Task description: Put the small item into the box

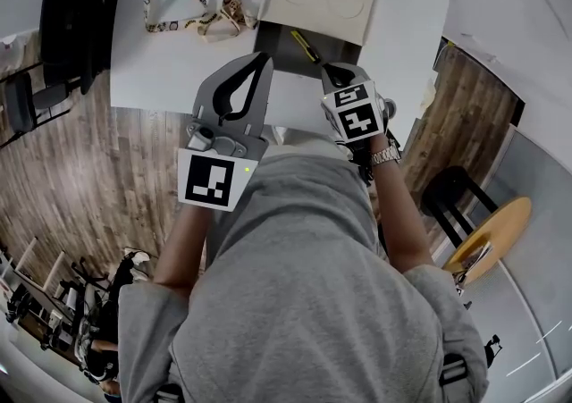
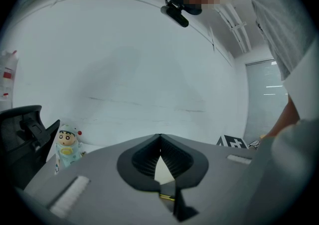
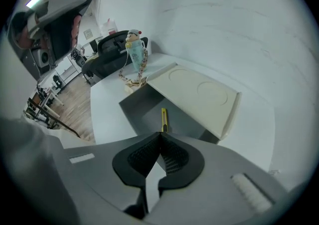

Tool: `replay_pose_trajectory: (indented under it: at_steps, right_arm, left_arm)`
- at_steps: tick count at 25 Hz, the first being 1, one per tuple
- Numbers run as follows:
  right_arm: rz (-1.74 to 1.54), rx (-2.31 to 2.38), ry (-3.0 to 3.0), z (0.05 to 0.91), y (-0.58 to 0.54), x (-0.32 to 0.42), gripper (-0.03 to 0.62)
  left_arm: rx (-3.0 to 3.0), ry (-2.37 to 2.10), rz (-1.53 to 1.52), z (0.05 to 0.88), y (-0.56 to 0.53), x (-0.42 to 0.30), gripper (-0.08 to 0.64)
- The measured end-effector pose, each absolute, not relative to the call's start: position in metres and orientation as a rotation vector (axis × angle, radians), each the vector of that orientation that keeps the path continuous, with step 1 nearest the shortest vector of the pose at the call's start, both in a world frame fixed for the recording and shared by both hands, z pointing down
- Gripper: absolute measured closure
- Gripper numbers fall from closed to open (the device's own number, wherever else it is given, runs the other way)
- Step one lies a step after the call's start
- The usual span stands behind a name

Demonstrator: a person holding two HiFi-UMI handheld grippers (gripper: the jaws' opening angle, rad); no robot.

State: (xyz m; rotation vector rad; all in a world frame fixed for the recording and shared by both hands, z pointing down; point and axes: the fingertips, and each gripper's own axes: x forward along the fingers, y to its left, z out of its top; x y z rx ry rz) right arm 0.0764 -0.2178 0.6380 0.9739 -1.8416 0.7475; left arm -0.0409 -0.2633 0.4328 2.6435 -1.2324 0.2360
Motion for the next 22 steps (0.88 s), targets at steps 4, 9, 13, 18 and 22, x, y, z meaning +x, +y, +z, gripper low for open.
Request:
replay_pose_trajectory:
  at_steps: [4, 9, 13, 18, 22]
  right_arm:
    - [0.742, 1.03, -1.884, 0.618, -0.212, 0.081, 0.577]
    - [0.741, 1.113, -1.947, 0.588, -0.203, 0.089, 0.577]
    - [0.72, 1.172, -1.996, 0.566, -0.193, 0.095, 0.577]
    - [0.714, 1.24, -2.049, 0.542, -0.182, 0.1, 0.577]
    - [0.671, 1.296, -2.115, 0.511, -0.174, 0.1, 0.577]
  left_arm:
    - [2.634, -1.255, 0.227, 0.431, -0.247, -0.044, 0.557]
    - [2.62, -1.288, 0.205, 0.426, -0.225, -0.044, 0.557]
    - [2.625, -1.317, 0.168, 0.421, -0.208, -0.04, 0.557]
    - [2.641, -1.333, 0.155, 0.413, -0.186, -0.033, 0.557]
    - [2.654, -1.321, 0.191, 0.41, -0.169, -0.026, 0.557]
